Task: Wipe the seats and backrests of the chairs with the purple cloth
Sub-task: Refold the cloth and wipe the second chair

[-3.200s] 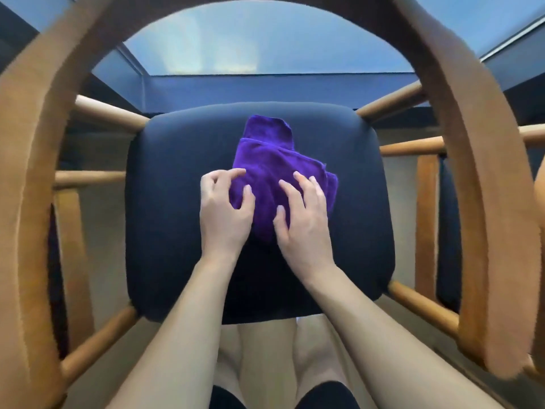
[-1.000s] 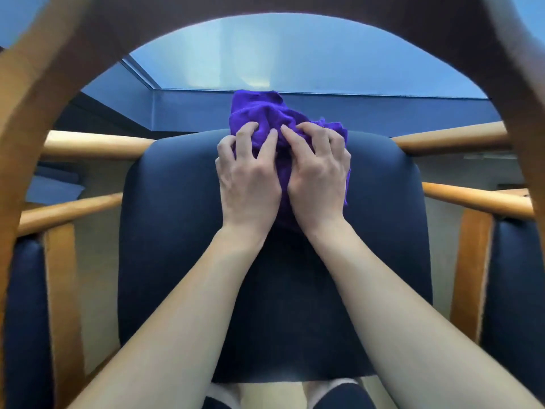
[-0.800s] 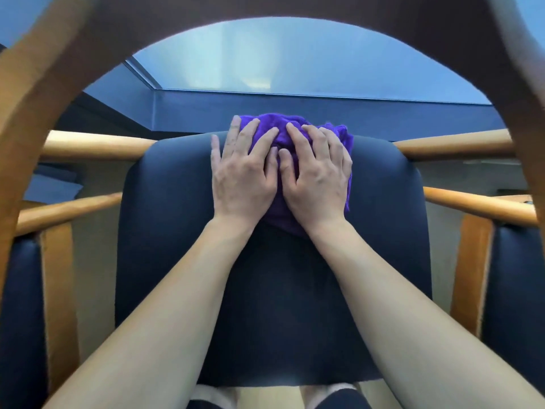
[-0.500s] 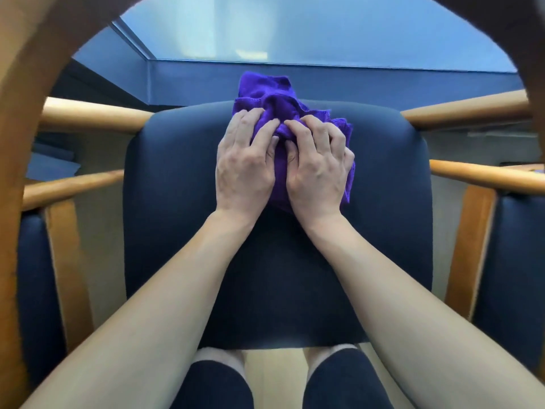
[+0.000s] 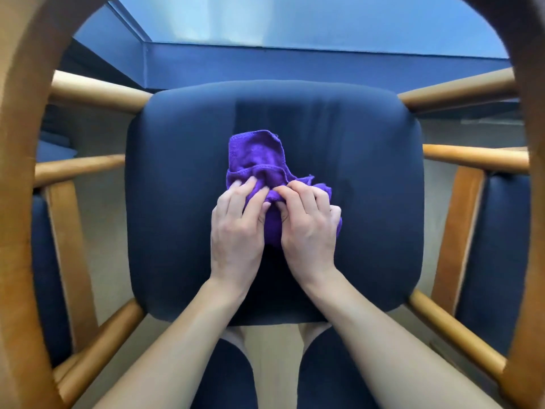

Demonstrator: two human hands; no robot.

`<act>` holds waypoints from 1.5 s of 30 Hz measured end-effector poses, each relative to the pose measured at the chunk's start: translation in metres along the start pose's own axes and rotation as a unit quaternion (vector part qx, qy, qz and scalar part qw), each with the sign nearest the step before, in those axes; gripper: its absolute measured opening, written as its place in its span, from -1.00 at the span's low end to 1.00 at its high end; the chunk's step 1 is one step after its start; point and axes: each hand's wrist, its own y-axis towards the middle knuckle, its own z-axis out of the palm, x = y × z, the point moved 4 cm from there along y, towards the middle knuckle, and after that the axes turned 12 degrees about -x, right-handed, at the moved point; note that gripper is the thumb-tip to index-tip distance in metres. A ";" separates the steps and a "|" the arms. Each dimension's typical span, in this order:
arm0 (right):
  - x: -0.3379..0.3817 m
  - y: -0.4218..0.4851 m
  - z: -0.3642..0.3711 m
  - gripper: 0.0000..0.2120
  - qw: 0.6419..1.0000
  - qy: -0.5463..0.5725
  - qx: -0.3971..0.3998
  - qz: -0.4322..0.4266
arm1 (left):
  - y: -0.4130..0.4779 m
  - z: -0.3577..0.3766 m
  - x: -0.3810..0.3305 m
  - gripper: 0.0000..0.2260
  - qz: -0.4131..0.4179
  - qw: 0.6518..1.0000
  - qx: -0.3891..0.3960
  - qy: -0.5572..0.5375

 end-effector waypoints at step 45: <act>0.096 0.185 0.118 -0.67 0.974 0.012 0.193 -0.121 | 0.184 0.015 0.087 -0.69 -0.111 0.982 0.006 0.156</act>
